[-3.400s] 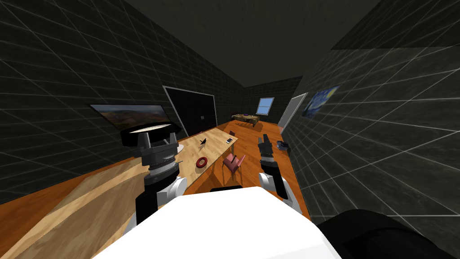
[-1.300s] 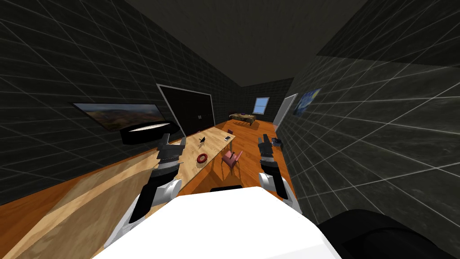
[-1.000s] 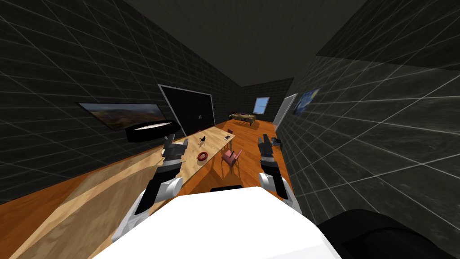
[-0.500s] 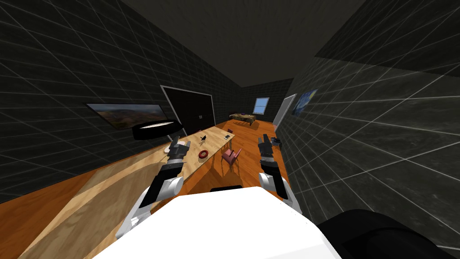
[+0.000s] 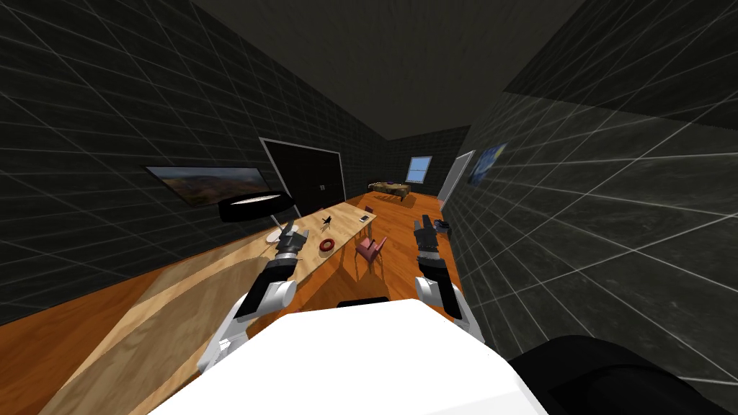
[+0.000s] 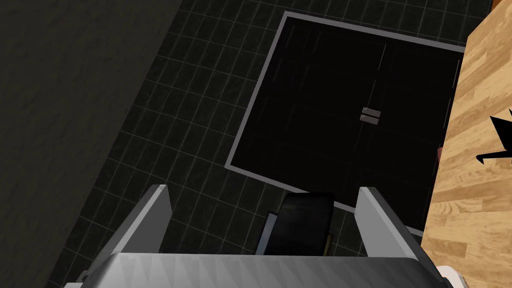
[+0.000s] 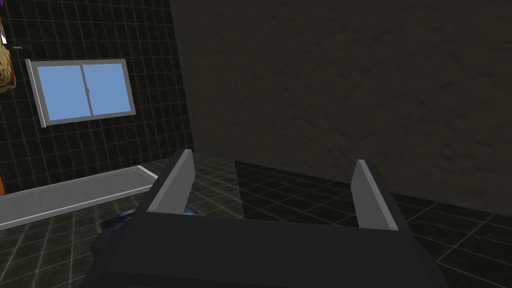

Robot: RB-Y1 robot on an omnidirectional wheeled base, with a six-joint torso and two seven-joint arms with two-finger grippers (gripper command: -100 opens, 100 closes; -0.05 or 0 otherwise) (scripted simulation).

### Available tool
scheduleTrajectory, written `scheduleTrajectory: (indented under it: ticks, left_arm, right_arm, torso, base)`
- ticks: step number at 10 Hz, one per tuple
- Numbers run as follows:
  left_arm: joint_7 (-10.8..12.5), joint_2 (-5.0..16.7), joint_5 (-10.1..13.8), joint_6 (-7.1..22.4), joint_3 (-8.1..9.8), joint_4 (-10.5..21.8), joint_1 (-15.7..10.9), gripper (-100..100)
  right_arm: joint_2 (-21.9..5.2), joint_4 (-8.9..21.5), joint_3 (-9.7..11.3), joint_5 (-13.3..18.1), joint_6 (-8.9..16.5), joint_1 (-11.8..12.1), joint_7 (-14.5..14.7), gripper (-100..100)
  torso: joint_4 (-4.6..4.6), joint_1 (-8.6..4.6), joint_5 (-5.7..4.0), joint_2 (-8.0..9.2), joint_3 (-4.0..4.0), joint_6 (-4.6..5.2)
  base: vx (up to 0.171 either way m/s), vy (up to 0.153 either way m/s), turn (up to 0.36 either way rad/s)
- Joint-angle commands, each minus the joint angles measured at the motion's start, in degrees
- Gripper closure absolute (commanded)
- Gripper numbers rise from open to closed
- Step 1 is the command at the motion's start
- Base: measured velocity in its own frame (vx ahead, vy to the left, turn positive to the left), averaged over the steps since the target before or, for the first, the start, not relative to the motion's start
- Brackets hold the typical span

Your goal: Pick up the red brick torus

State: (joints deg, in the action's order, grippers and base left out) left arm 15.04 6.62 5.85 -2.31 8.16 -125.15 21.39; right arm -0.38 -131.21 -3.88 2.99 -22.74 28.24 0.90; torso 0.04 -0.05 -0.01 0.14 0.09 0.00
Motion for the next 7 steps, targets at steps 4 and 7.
scheduleTrajectory:
  ticks: [4, 7]
  left_arm:
    - [1.1, 0.2, 0.3, 7.0, 0.43, 3.2, -1.9, -100]
    - [1.4, 0.2, 0.4, 11.2, 0.55, 4.5, -2.8, -100]
  right_arm:
    - [0.0, 0.0, 0.0, 0.0, 0.0, 0.0, 0.0, 0]
    - [0.0, 0.0, 0.0, 0.0, 0.0, 0.0, 0.0, 0]
  torso:
    - [-0.01, 0.01, 0.00, -0.05, -0.02, -0.01]
    - [-0.02, 0.02, 0.00, -0.09, -0.05, 0.00]
  base:
    - [-0.037, -0.009, 0.002]
    - [-0.023, -0.008, -0.002]
